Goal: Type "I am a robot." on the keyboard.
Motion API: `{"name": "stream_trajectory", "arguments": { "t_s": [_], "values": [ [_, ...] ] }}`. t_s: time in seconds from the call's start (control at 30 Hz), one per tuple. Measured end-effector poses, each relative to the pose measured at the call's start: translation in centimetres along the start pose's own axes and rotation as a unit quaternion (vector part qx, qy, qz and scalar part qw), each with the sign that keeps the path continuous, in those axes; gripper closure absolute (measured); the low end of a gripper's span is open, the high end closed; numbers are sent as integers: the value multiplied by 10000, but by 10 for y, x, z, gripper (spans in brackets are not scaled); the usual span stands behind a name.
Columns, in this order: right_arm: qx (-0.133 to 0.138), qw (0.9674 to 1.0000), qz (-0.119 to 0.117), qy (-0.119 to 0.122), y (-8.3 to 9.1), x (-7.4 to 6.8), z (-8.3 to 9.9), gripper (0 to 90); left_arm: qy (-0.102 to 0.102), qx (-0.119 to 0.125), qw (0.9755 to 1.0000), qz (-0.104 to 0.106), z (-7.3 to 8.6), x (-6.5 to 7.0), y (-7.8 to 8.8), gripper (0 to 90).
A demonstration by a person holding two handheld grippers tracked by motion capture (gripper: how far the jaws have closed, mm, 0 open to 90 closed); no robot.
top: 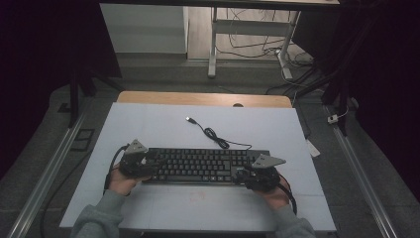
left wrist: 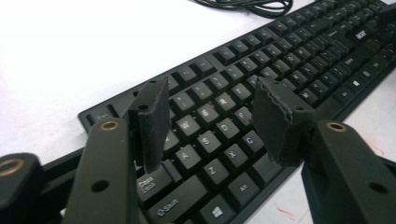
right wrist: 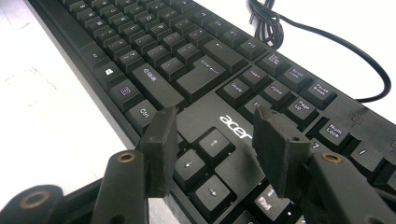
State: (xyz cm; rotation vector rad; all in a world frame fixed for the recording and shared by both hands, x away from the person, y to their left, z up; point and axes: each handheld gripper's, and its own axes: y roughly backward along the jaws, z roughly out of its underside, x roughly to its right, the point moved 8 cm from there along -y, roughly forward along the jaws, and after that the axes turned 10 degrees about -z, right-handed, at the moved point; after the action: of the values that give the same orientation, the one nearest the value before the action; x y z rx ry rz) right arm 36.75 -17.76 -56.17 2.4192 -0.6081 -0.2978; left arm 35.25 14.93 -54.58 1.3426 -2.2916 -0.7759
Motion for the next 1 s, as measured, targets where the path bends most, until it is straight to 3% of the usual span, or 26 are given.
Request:
{"name": "stream_trajectory", "arguments": {
  "t_s": [0.6,1.0],
  "values": [
    [-37,10000,11,8,0,0,0,505,-474,-169,9982,326,1,38,-8,466],
    [-56,10000,47,11,-1,0,1,504,-766,-296,9955,466,7,52,-14,577]
  ]
}}
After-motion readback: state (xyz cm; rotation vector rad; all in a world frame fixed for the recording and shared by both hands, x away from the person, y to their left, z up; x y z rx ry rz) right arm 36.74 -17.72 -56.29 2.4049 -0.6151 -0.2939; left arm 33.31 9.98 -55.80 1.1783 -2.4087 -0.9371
